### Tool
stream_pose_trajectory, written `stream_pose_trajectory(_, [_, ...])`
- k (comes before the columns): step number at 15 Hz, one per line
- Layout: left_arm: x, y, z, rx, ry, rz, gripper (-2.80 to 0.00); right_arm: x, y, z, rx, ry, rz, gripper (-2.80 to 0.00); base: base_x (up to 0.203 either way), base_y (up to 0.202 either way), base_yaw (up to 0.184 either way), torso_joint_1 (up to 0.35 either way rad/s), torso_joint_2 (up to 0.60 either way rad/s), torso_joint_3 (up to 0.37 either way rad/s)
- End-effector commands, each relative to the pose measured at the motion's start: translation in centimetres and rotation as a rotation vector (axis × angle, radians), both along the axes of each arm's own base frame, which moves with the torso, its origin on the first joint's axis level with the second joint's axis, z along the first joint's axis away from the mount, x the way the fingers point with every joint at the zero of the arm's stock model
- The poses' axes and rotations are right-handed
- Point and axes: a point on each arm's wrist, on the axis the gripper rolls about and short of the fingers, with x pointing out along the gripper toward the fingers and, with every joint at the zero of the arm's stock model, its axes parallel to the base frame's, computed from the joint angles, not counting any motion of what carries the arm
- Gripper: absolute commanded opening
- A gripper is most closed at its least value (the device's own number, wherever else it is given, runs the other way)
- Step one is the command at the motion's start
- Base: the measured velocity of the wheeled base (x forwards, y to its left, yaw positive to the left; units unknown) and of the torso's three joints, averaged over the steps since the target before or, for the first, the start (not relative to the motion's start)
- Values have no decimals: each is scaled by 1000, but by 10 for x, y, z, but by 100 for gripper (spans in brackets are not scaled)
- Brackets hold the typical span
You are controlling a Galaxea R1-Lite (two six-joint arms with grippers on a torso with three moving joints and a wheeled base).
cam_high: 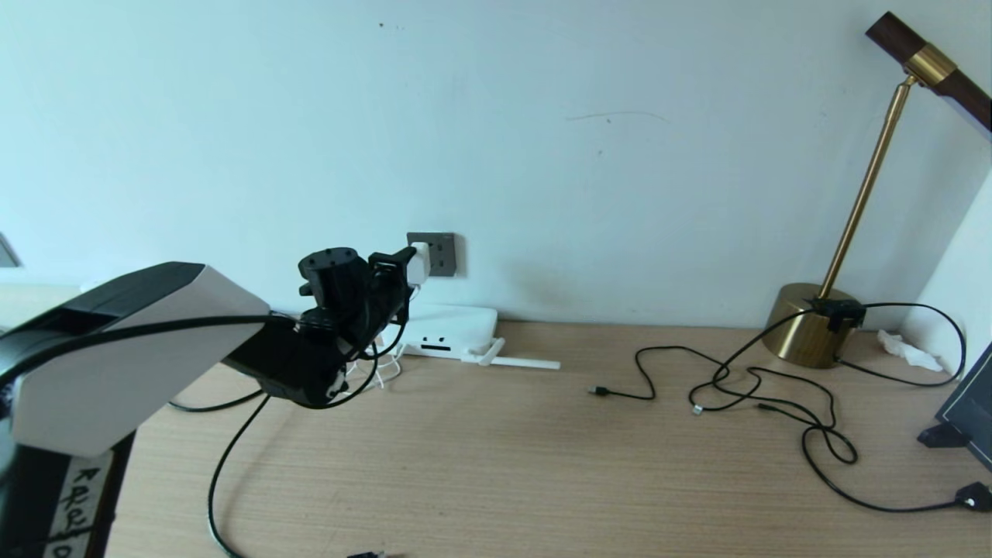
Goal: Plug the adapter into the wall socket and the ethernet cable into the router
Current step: Hand it to the other hand
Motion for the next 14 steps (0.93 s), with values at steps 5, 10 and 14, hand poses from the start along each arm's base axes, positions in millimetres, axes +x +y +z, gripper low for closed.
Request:
stream_pose_trajectory(5, [1, 1, -4, -5, 7, 3, -280, 0, 0, 0, 0, 0, 0, 0, 0, 0, 0, 0, 0, 0])
stream_pose_trajectory(10, [4, 4, -6, -4, 9, -2, -280, 0, 0, 0, 0, 0, 0, 0, 0, 0, 0, 0, 0, 0])
stream_pose_trajectory(14, [18, 7, -9, -1, 19, 1, -280, 0, 0, 0, 0, 1, 0, 0, 0, 0, 0, 0, 0, 0])
